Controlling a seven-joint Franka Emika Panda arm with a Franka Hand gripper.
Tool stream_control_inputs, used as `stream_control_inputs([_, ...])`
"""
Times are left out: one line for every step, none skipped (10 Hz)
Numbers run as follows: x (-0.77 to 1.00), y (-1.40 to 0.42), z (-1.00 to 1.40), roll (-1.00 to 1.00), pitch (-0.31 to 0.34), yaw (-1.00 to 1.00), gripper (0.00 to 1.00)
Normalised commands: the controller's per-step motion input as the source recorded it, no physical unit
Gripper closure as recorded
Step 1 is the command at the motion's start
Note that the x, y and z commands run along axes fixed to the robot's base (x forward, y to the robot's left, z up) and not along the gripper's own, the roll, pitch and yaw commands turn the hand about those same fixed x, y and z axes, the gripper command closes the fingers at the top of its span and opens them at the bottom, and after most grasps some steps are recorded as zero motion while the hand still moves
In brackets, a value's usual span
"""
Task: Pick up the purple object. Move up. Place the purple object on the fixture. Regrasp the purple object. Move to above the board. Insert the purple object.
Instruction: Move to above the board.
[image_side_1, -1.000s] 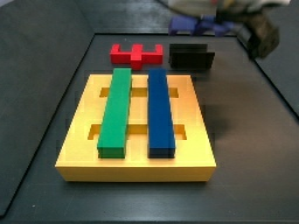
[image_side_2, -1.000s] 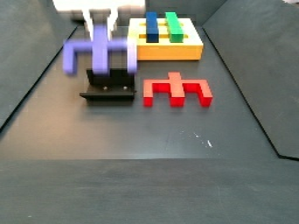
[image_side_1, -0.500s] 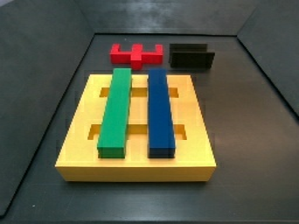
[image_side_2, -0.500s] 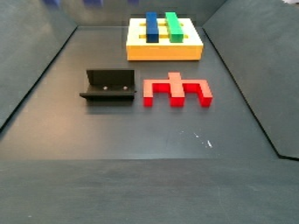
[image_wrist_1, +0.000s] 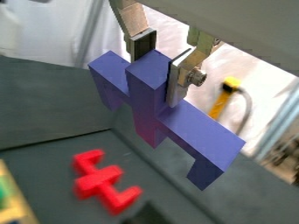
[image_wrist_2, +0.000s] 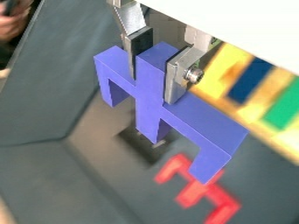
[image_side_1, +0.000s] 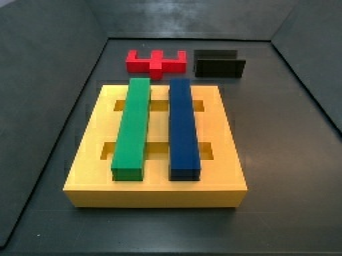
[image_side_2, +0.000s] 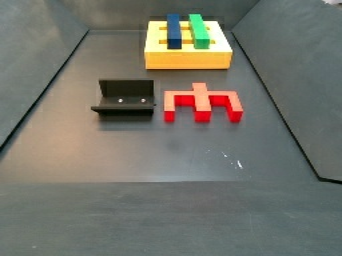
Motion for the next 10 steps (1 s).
stream_control_inputs([-1.17, -1.4, 0.29, -1.0, -0.016, -0.01, 1.0])
stream_control_inputs([-0.74, -0.83, 0.17, -1.0, -0.024, -0.01, 1.0])
stream_control_inputs([-0.52, -0.56, 0.1, -1.0, -0.024, -0.01, 1.0])
stream_control_inputs([-0.25, -0.24, 0.05, -1.0, -0.017, -0.02, 1.0])
stream_control_inputs([-0.15, -0.11, 0.03, -1.0, -0.026, -0.02, 1.0])
stream_control_inputs([-0.12, -0.05, 0.01, -1.0, -0.04, -0.02, 1.0])
stream_control_inputs([-0.11, -0.02, 0.01, -1.0, -0.054, -0.02, 1.0])
stream_control_inputs([-0.09, 0.01, 0.0, -0.65, -0.064, -0.01, 1.0])
stream_control_inputs([-0.07, 0.01, 0.0, -0.52, -0.064, -0.01, 1.0])
stream_control_inputs([-0.05, 0.01, 0.0, -0.3, -0.046, -0.01, 1.0])
